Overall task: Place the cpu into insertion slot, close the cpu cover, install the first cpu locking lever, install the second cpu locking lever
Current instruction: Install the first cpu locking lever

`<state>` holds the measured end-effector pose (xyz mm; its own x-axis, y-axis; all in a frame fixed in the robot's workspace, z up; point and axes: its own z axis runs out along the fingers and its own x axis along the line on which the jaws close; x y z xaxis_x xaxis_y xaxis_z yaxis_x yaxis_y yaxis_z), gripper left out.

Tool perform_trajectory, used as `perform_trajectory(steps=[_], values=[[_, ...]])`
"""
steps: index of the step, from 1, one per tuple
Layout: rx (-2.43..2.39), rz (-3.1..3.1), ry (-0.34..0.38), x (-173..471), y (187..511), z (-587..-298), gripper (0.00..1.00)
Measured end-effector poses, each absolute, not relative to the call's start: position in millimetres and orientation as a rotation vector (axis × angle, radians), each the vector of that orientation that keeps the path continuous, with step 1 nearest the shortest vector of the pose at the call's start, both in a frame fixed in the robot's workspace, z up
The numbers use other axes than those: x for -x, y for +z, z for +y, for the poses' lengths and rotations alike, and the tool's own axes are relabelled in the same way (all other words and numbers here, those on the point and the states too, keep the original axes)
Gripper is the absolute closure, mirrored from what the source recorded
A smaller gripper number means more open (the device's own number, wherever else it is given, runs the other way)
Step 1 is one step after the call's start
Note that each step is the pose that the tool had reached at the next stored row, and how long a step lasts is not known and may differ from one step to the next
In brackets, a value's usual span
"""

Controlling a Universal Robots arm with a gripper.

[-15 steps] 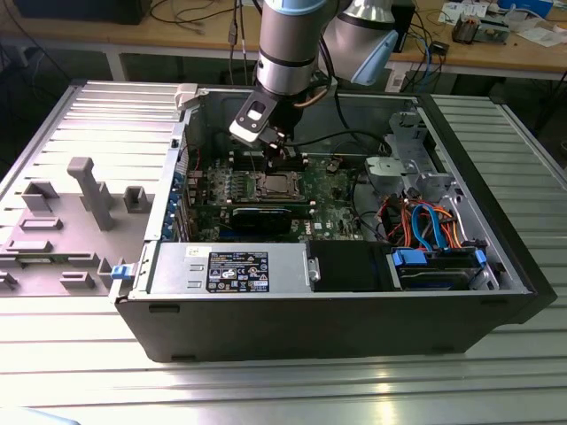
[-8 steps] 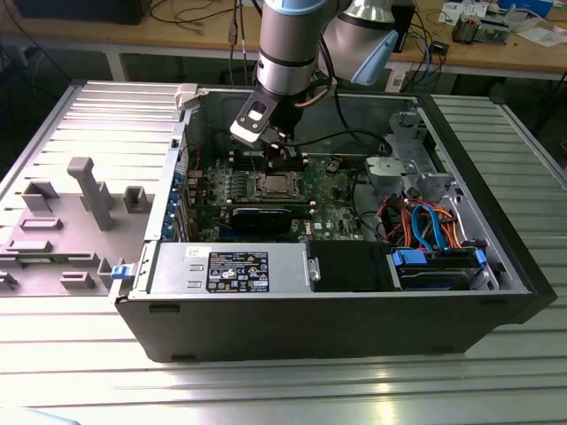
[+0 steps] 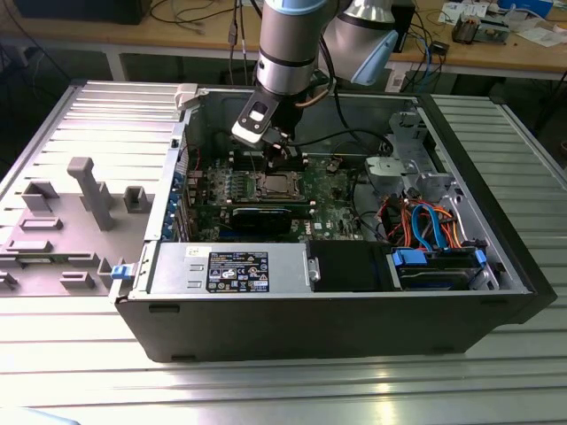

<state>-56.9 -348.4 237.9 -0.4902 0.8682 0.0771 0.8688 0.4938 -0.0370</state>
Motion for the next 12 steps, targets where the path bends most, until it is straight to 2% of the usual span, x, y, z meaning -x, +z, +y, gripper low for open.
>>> perform_trajectory(steps=[12], values=[[1.493, -2.667, -0.008, 56.9, 237.9, -348.4, 0.89]])
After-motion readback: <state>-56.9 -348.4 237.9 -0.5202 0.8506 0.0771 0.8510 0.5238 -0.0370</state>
